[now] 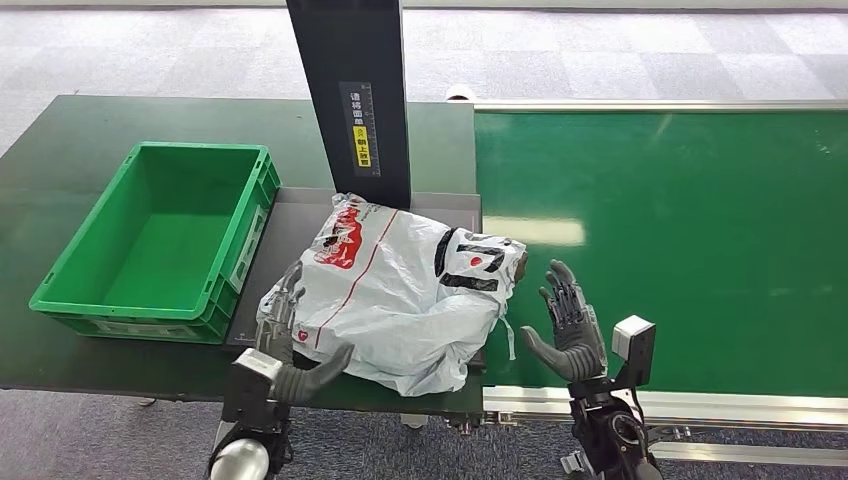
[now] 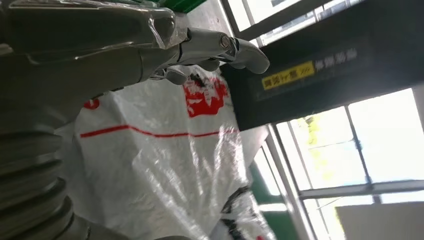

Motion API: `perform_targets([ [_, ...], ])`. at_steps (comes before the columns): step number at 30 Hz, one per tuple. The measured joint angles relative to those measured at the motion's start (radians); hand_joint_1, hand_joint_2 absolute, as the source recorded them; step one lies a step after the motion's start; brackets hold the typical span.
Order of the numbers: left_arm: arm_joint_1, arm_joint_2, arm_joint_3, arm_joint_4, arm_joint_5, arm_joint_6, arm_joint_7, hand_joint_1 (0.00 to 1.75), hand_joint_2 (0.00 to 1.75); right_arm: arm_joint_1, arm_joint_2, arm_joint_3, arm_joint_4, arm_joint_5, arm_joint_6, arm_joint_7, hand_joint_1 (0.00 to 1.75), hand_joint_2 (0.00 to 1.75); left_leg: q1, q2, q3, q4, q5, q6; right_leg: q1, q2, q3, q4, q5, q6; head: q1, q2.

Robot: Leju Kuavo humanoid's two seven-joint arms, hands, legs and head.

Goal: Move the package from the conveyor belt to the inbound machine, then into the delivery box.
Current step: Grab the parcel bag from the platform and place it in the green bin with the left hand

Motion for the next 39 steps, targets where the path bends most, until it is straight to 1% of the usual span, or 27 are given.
perform_targets([
  [2,-0.017,-0.001,-0.038,0.040,-0.154,0.027,0.049,0.00,1.75,0.020,-0.001,-0.023,-0.024,0.023,-0.001,-0.004,0.00,1.75,0.000,0.000,0.000,0.000,0.000,0.000,0.000,0.000,0.000,0.000,0.000,0.000,0.000,0.000],
  [4,-0.038,-0.003,-0.074,0.082,-0.259,0.053,0.082,0.00,1.75,0.037,-0.001,-0.041,-0.051,0.036,-0.001,-0.005,0.00,1.75,0.000,0.001,0.000,0.000,0.000,0.000,0.000,0.000,0.000,0.000,0.000,0.000,0.000,0.000],
  [6,-0.055,-0.006,-0.099,0.114,-0.301,0.067,0.097,0.00,1.75,0.048,-0.001,-0.055,-0.072,0.041,0.000,-0.005,0.00,1.75,0.000,0.001,0.000,0.000,0.000,0.000,0.000,0.000,0.000,0.000,0.000,0.000,0.000,0.000],
  [9,-0.071,-0.008,-0.118,0.145,-0.322,0.075,0.109,0.00,1.75,0.057,-0.001,-0.069,-0.093,0.042,0.000,-0.004,0.00,1.75,0.000,0.001,0.000,0.000,0.000,0.000,0.000,0.000,0.000,0.000,0.000,0.000,0.000,0.000],
  [11,-0.081,-0.008,-0.130,0.163,-0.379,0.095,0.141,0.00,1.75,0.061,-0.001,-0.076,-0.100,0.043,0.000,-0.004,0.00,1.75,0.000,0.001,0.000,0.000,0.000,0.000,0.000,0.000,0.000,0.000,0.000,0.000,0.000,0.000],
  [13,-0.097,-0.009,-0.144,0.187,-0.479,0.129,0.200,0.00,1.75,0.065,-0.001,-0.082,-0.109,0.043,0.000,-0.004,0.00,1.75,0.000,0.000,0.000,0.000,0.000,0.000,0.000,0.000,0.000,0.000,0.000,0.000,0.000,0.000],
  [16,-0.142,-0.017,-0.157,0.253,-0.632,0.174,0.321,0.00,1.75,0.075,0.001,-0.096,-0.134,0.050,-0.005,0.000,0.00,1.75,0.000,0.000,0.000,0.000,0.000,0.000,0.000,0.000,0.000,0.000,0.000,0.000,0.000,0.000],
  [17,-0.158,-0.020,-0.158,0.279,-0.672,0.180,0.359,0.08,1.75,0.079,0.004,-0.101,-0.142,0.055,-0.007,0.002,0.00,1.75,0.000,0.000,0.000,0.000,0.000,0.000,0.000,0.000,0.000,0.000,0.000,0.000,0.000,0.000],
  [18,-0.173,-0.024,-0.158,0.304,-0.700,0.182,0.390,0.45,1.75,0.083,0.006,-0.107,-0.150,0.062,-0.010,0.005,0.00,1.75,0.000,0.001,0.000,0.000,0.000,0.000,0.000,0.000,0.001,0.000,0.000,0.000,0.000,0.000],
  [19,-0.187,-0.028,-0.157,0.328,-0.714,0.181,0.410,0.86,1.75,0.087,0.009,-0.111,-0.156,0.069,-0.012,0.007,0.00,1.75,0.000,0.001,0.000,0.000,0.000,0.000,0.000,0.000,0.001,0.000,0.000,0.000,0.000,0.000],
  [20,-0.198,-0.032,-0.155,0.349,-0.718,0.180,0.422,1.28,1.75,0.090,0.011,-0.115,-0.162,0.077,-0.014,0.008,0.00,1.75,0.000,0.001,0.000,0.000,0.000,0.000,0.000,0.000,0.001,0.000,0.000,0.000,0.000,0.000],
  [21,-0.207,-0.036,-0.150,0.369,-0.716,0.180,0.428,1.64,1.75,0.093,0.014,-0.119,-0.166,0.085,-0.017,0.010,0.00,1.75,0.000,0.001,0.000,0.000,0.000,0.000,0.000,0.000,0.001,0.000,0.000,0.000,0.000,0.000],
  [22,-0.214,-0.039,-0.144,0.386,-0.712,0.180,0.430,1.71,1.75,0.095,0.016,-0.123,-0.170,0.092,-0.020,0.010,0.00,1.75,0.000,0.001,0.000,0.000,0.000,0.000,0.000,0.000,0.000,0.000,0.000,0.000,0.000,0.000],
  [24,-0.228,-0.046,-0.131,0.418,-0.713,0.184,0.431,1.75,1.75,0.096,0.021,-0.131,-0.177,0.102,-0.024,0.013,0.00,1.75,0.000,0.000,0.000,0.000,0.000,0.000,0.000,0.000,0.000,0.000,0.000,0.000,0.000,0.000],
  [28,-0.249,-0.053,-0.114,0.460,-0.734,0.208,0.431,1.75,1.75,0.097,0.031,-0.146,-0.186,0.114,-0.025,0.021,0.00,1.75,0.000,0.001,0.000,0.000,0.000,0.000,0.000,0.000,0.001,0.000,0.000,0.000,0.000,0.000],
  [34,-0.255,-0.063,-0.101,0.476,-0.731,0.221,0.410,1.75,1.75,0.097,0.040,-0.161,-0.200,0.121,-0.028,0.028,0.00,1.75,0.000,0.000,0.001,0.000,0.000,0.000,0.000,0.000,0.001,0.000,0.000,0.000,0.000,0.000],
  [37,-0.254,-0.066,-0.095,0.474,-0.699,0.240,0.368,1.75,1.75,0.099,0.043,-0.167,-0.203,0.122,-0.030,0.030,0.00,1.75,0.000,0.000,0.001,0.000,0.000,0.000,0.000,0.000,0.002,0.000,0.000,0.000,0.000,0.000],
  [39,-0.248,-0.067,-0.090,0.461,-0.630,0.288,0.285,1.75,1.75,0.101,0.044,-0.169,-0.208,0.123,-0.034,0.031,0.00,1.75,0.000,0.001,0.001,0.000,0.000,0.000,0.000,0.000,0.001,0.000,0.000,0.000,0.000,0.000],
])
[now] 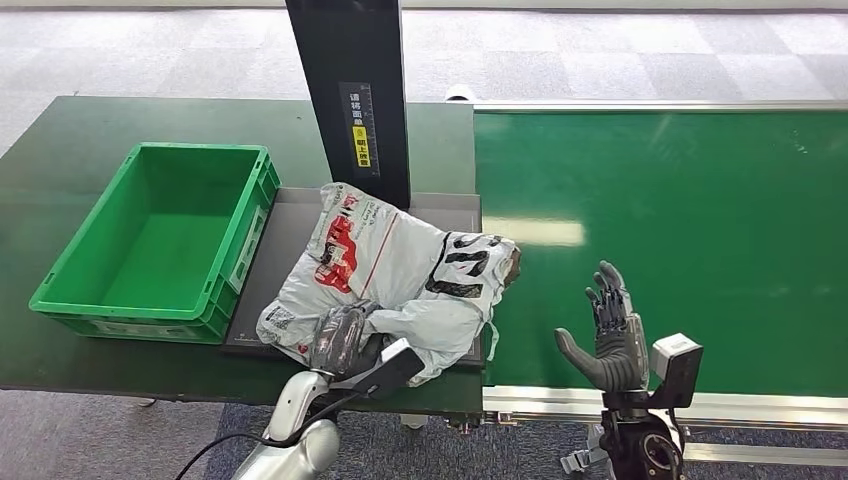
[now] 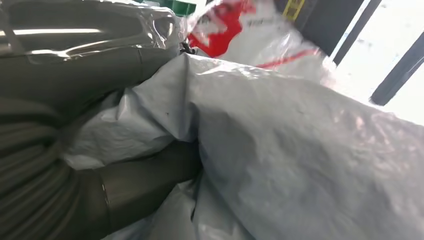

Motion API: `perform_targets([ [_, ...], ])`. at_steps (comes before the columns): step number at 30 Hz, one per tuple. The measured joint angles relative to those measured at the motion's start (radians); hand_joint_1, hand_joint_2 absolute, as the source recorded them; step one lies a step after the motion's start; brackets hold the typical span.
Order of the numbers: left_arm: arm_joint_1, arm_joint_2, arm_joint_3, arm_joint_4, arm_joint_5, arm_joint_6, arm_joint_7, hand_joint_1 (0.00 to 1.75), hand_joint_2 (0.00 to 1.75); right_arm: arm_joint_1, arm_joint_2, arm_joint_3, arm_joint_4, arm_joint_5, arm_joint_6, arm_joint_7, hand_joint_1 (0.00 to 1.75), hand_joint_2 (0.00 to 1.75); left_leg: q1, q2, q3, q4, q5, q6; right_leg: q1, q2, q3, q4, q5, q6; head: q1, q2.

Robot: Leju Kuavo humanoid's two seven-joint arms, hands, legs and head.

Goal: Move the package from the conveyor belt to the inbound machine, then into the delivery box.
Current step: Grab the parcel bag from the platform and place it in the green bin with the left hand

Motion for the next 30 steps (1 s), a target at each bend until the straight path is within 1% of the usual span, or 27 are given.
perform_targets([
  [4,0.025,-0.004,0.017,-0.074,0.205,0.155,-0.262,1.75,1.75,0.005,0.000,-0.004,-0.009,-0.005,-0.007,0.001,0.00,1.75,0.000,0.000,-0.001,0.000,0.000,0.000,0.000,0.000,-0.001,0.000,0.000,0.000,0.000,0.000],
  [7,0.050,-0.017,0.052,-0.167,0.237,0.205,-0.438,1.75,1.75,0.005,0.000,-0.004,-0.010,-0.020,-0.012,0.000,0.00,1.75,0.000,0.000,-0.001,0.000,0.000,0.000,0.000,0.000,-0.001,0.000,0.000,0.000,0.000,0.000],
  [8,0.060,-0.023,0.069,-0.206,0.229,0.209,-0.477,1.75,1.75,0.005,0.000,-0.004,-0.010,-0.025,-0.014,-0.002,0.00,1.75,0.000,0.000,-0.001,0.000,0.000,0.000,0.000,0.000,-0.001,0.000,0.000,0.000,0.000,0.000],
  [9,0.068,-0.029,0.084,-0.246,0.216,0.211,-0.498,1.75,1.75,0.005,-0.001,-0.004,-0.010,-0.030,-0.016,-0.004,0.00,1.75,0.000,0.000,-0.001,0.000,0.000,0.000,0.000,0.000,-0.001,0.000,0.000,0.000,0.000,0.000],
  [15,0.087,-0.042,0.159,-0.440,0.100,0.212,-0.510,1.75,1.75,0.009,-0.007,-0.004,-0.010,-0.048,-0.025,-0.016,0.00,1.75,0.000,0.000,-0.001,0.000,0.000,0.000,0.000,0.000,-0.001,0.000,0.000,0.000,0.000,0.000],
  [20,0.068,-0.052,0.233,-0.552,0.016,0.212,-0.511,1.75,1.75,0.009,-0.012,-0.004,-0.010,-0.055,-0.029,-0.029,0.00,1.75,0.000,0.000,-0.001,0.000,0.000,0.000,0.000,0.000,-0.001,0.000,0.000,0.000,0.000,0.000],
  [25,0.023,-0.056,0.319,-0.583,-0.022,0.212,-0.511,1.75,1.75,0.006,-0.014,-0.004,-0.010,-0.062,-0.028,-0.026,0.00,1.75,0.000,0.000,-0.001,0.000,0.000,0.000,0.000,0.000,-0.001,0.000,0.000,0.000,0.000,0.000],
  [28,0.010,-0.059,0.346,-0.587,-0.023,0.212,-0.511,1.75,1.75,0.005,-0.014,-0.004,-0.010,-0.063,-0.027,-0.025,0.00,1.75,0.000,0.000,-0.001,0.000,0.000,0.000,0.000,0.000,-0.001,0.000,0.000,0.000,0.000,0.000],
  [30,-0.008,-0.059,0.360,-0.562,0.019,0.209,-0.507,1.75,1.75,0.005,-0.014,-0.004,-0.010,-0.062,-0.027,-0.025,0.00,1.75,0.000,-0.001,-0.001,0.000,0.000,0.000,0.000,0.000,-0.001,0.000,0.000,0.000,0.000,0.000],
])
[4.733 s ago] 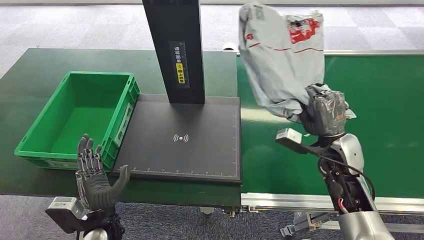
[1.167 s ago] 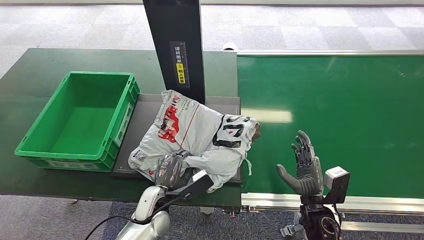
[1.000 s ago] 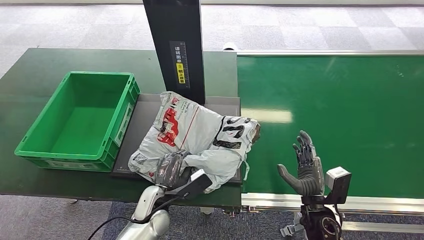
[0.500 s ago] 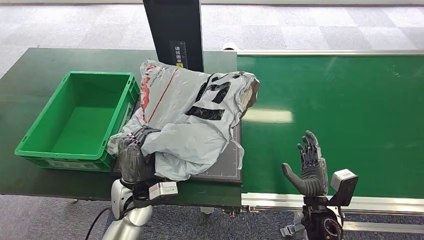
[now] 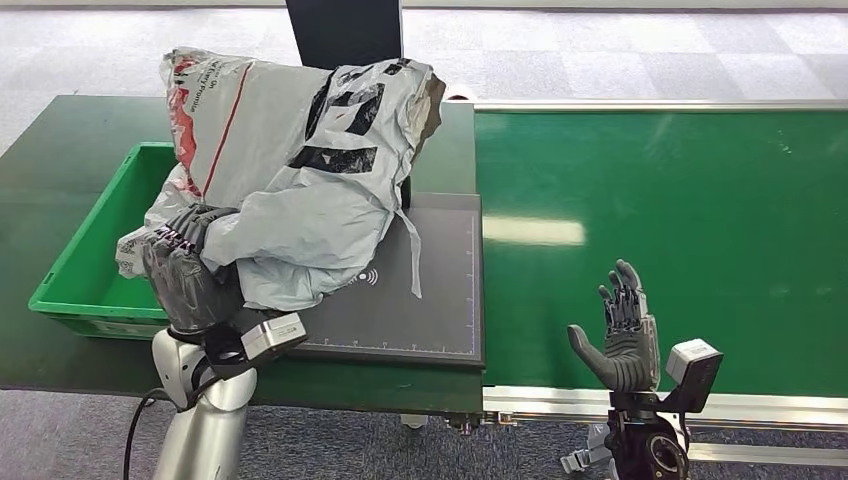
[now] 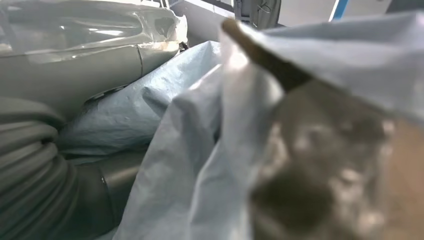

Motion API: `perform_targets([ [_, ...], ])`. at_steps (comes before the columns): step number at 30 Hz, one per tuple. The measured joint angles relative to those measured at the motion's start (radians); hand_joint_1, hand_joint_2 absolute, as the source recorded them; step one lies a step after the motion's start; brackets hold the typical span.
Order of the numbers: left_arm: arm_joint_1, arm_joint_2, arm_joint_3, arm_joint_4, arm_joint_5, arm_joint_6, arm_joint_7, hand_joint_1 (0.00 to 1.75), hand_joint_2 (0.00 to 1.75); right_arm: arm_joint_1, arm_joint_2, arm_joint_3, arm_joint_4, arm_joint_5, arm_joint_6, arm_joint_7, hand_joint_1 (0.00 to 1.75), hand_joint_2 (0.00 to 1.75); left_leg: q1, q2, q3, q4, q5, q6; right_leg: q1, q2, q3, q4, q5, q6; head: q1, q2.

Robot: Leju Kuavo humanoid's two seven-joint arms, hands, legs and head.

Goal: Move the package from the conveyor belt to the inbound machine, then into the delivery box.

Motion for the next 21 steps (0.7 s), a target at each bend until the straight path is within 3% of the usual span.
perform_targets([
  [2,-0.040,0.010,0.013,0.078,0.095,-0.004,0.035,1.75,1.75,-0.001,-0.001,0.000,0.000,0.004,-0.001,-0.001,0.00,1.75,0.000,0.000,0.000,0.000,0.000,0.000,0.000,0.000,0.000,0.000,0.000,0.000,0.000,0.000],
  [5,-0.124,0.056,0.030,0.237,0.218,-0.008,0.161,1.75,1.75,-0.002,-0.001,0.000,0.000,0.014,-0.001,-0.003,0.00,1.75,0.000,0.001,0.001,0.000,0.001,0.000,0.000,0.000,0.000,0.000,0.001,-0.001,0.000,0.000],
  [10,-0.259,0.142,0.111,0.493,0.250,0.001,0.278,1.75,1.75,-0.010,-0.004,0.006,0.001,0.035,0.001,-0.003,0.00,1.75,0.001,0.001,0.001,0.000,0.002,-0.001,0.001,0.001,0.000,0.001,0.001,-0.001,0.000,0.000],
  [15,-0.321,0.203,0.227,0.650,0.260,0.002,0.293,1.75,1.75,-0.018,-0.004,0.015,0.003,0.042,-0.004,-0.002,0.00,1.75,0.001,0.001,-0.001,0.000,0.002,-0.002,0.001,0.001,-0.001,0.001,0.001,-0.001,0.000,0.000],
  [21,-0.353,0.213,0.490,0.672,0.003,0.004,0.229,1.75,1.75,-0.017,-0.001,0.022,0.003,0.054,-0.013,-0.001,0.00,1.75,0.000,0.003,-0.001,0.000,0.002,-0.002,0.001,0.001,-0.002,0.001,0.001,-0.001,0.000,0.000],
])
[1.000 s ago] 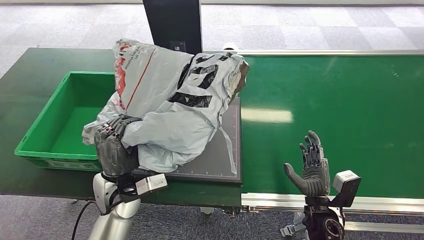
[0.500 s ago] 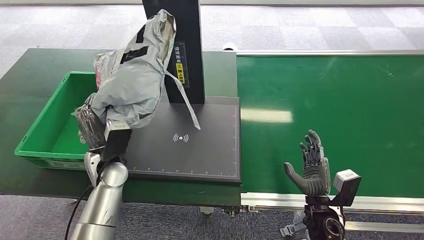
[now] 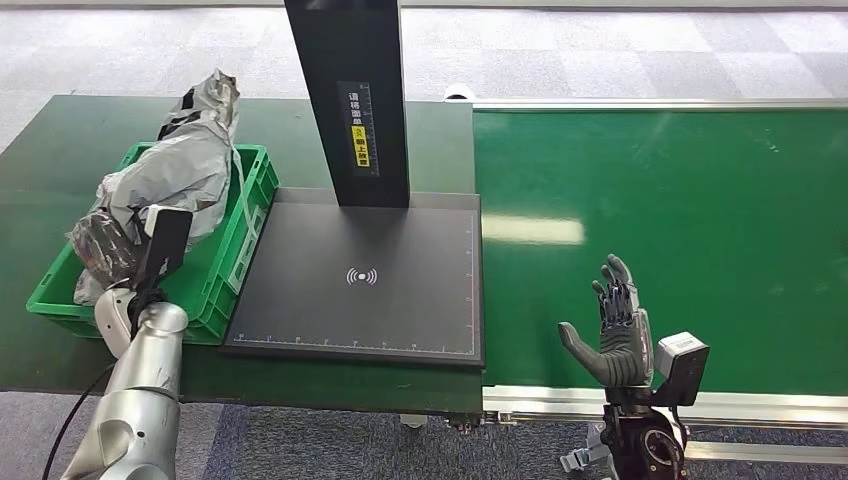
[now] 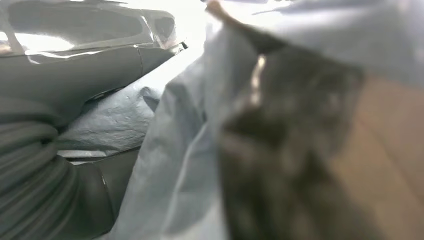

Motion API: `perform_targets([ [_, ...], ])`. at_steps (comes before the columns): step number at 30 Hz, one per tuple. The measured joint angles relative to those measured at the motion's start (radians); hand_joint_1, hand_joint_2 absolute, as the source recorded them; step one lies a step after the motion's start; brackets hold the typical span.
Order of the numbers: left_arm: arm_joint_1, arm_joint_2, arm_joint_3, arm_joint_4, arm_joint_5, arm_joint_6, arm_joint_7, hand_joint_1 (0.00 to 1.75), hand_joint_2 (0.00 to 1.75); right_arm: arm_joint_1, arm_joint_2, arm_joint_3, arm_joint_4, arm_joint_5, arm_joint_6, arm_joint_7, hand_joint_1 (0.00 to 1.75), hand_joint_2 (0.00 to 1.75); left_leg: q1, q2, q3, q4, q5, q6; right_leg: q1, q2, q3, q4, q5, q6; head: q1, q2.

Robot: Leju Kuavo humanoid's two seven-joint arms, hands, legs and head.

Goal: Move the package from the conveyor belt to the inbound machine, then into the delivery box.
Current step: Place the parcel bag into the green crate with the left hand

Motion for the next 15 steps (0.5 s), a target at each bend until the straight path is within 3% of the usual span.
perform_targets([
  [4,-0.033,-0.011,0.194,-0.008,-0.080,0.000,-0.124,1.73,1.75,0.002,0.001,0.002,0.000,0.000,-0.005,0.001,0.00,1.75,0.000,0.000,0.000,0.000,0.000,0.000,0.000,0.000,0.000,0.000,0.000,0.000,0.000,0.000],
  [7,-0.060,-0.013,0.272,0.023,-0.060,-0.001,-0.123,1.71,1.75,0.005,0.001,0.002,0.000,-0.002,-0.007,0.002,0.00,1.75,0.000,0.000,0.001,0.000,0.000,0.000,0.000,0.000,0.000,0.000,0.000,0.000,0.000,0.000],
  [13,-0.074,-0.007,0.210,0.115,0.054,-0.086,0.035,1.55,1.75,0.007,0.001,0.002,0.000,-0.003,0.001,0.009,0.00,1.75,0.000,-0.001,0.001,0.000,0.000,0.000,0.000,0.000,0.001,0.000,0.000,0.000,0.000,0.000],
  [14,-0.073,-0.006,0.193,0.123,0.080,-0.095,0.041,1.49,1.75,0.007,0.001,0.002,0.000,-0.002,0.003,0.010,0.00,1.75,0.000,-0.001,0.001,0.000,0.000,0.000,0.000,0.000,0.001,0.000,0.000,0.000,0.000,0.000],
  [15,-0.072,-0.004,0.176,0.128,0.108,-0.103,0.043,1.30,1.75,0.007,0.001,0.002,0.000,-0.002,0.004,0.011,0.00,1.75,0.000,-0.001,0.001,0.000,0.000,0.000,0.000,0.000,0.001,0.000,0.000,0.000,0.000,0.000],
])
